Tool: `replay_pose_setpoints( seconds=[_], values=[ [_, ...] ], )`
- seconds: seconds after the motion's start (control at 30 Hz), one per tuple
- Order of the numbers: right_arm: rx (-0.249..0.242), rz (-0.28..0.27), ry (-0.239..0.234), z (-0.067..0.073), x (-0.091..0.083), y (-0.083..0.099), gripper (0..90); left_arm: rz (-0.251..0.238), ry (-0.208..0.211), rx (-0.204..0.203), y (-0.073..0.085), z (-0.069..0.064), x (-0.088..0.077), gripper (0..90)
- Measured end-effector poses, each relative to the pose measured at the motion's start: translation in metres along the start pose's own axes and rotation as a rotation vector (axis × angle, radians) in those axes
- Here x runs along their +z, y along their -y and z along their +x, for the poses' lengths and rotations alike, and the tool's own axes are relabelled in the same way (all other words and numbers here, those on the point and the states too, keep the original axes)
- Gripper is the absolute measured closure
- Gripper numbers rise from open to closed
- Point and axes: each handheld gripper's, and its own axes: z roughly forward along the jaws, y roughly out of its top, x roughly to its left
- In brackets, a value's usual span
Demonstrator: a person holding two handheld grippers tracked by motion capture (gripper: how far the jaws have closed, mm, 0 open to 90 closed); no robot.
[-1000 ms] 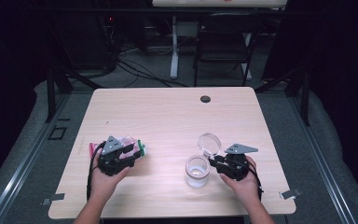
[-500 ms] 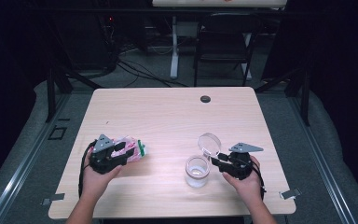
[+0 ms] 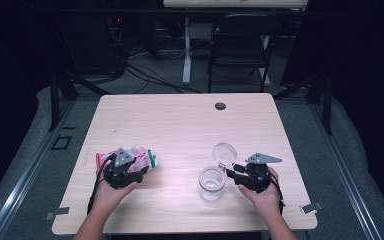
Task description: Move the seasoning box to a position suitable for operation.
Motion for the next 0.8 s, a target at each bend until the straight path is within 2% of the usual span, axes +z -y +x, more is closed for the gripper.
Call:
replay_pose_setpoints(
  seconds=[0.27,0.43,0.5,0.8],
  values=[
    [0.001,0.001,0.0,0.0,0.001,0.0,60.0,-0.013,0.022,0.039,-0.001,-0.008,0.002,37.5],
    [0.0,-0.003,0.002,0.0,0.001,0.001,59.7,0.01,0.006,0.101,-0.001,-0.017,0.006,36.3],
    [0.004,-0.002,0.001,0.0,0.001,0.001,59.6,0.024,-0.016,0.126,-0.001,-0.02,0.009,36.1],
    [-0.005,0.004,-0.001,0.001,0.001,0.001,59.2,0.065,-0.057,0.133,0.002,-0.019,0.02,36.9]
  ],
)
